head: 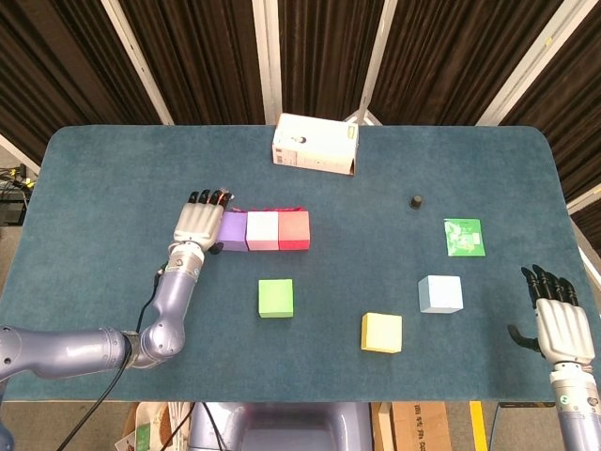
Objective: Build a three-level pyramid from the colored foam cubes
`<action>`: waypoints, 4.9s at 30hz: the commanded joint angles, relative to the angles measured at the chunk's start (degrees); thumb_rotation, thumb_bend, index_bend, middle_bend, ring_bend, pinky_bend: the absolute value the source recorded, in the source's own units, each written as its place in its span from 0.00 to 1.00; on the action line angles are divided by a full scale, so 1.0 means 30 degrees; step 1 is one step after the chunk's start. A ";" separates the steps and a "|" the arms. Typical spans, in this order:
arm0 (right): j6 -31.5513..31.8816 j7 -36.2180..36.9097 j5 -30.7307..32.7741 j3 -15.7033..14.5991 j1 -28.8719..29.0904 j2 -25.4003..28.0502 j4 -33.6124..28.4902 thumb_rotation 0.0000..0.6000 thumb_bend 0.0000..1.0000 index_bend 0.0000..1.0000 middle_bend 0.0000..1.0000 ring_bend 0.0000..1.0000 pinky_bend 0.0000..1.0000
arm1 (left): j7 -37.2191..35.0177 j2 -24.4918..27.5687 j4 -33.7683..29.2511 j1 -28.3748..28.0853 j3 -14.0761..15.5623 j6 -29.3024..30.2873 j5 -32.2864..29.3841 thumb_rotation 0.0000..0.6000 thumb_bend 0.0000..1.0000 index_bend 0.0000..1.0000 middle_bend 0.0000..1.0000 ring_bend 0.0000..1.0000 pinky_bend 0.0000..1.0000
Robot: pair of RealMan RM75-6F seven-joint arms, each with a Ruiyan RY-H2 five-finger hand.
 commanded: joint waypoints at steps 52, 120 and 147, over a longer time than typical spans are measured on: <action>-0.0807 0.0075 0.0749 -0.0070 0.0327 0.0212 0.0031 1.00 0.29 0.03 0.02 0.00 0.00 | -0.2865 -0.4489 0.5072 0.1195 -0.0155 -0.0273 0.5564 1.00 0.35 0.03 0.00 0.00 0.00; -0.3551 -0.8790 0.7318 0.0618 0.7027 0.1989 -0.6497 1.00 0.13 0.00 0.00 0.00 0.00 | -1.8779 0.9964 -0.3255 2.0170 0.5227 1.2322 2.4629 1.00 0.30 0.03 0.00 0.00 0.00; -0.3570 -0.9541 1.1267 -0.0397 0.9163 0.0196 -0.4410 1.00 0.13 0.11 0.17 0.00 0.00 | -1.5319 0.9752 -0.4705 2.0482 0.4324 1.0522 2.2803 1.00 0.30 0.05 0.00 0.00 0.00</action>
